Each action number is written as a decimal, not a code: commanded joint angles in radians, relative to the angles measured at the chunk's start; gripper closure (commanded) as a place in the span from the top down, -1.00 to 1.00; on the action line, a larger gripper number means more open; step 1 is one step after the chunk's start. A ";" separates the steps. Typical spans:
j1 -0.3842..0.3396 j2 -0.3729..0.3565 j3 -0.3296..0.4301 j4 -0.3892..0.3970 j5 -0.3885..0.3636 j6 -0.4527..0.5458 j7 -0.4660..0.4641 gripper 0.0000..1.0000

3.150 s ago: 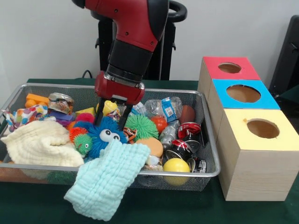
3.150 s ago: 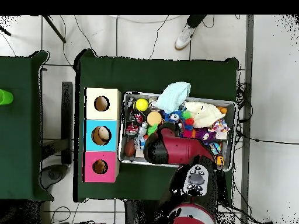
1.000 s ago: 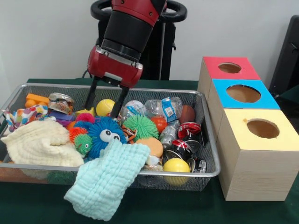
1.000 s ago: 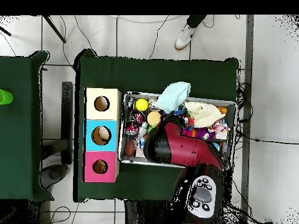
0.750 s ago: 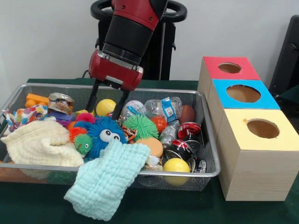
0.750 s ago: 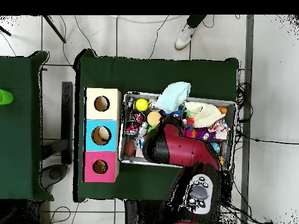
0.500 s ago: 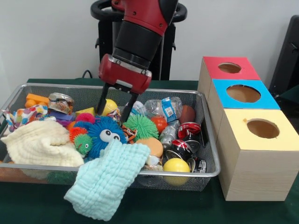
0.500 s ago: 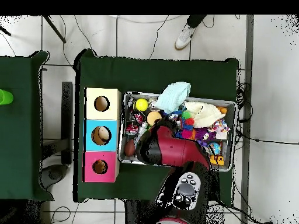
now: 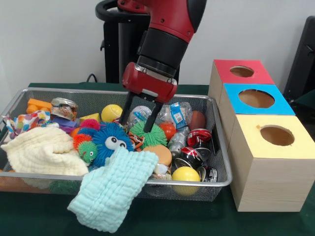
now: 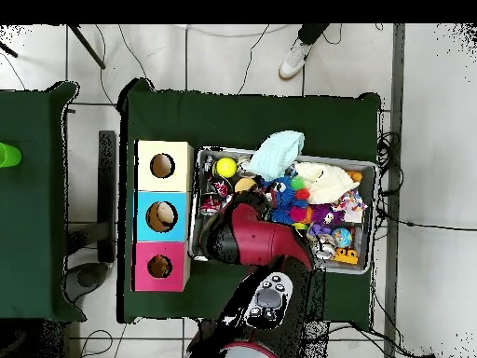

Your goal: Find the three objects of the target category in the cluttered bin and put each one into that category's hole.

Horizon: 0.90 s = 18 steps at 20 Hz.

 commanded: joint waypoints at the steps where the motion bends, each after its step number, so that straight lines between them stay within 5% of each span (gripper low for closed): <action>1: -0.026 0.039 0.041 0.034 0.059 -0.071 0.250 1.00; 12: -0.063 0.133 0.068 0.019 0.063 -0.200 0.256 1.00; 18: -0.026 0.192 0.031 0.010 0.123 -0.252 0.250 1.00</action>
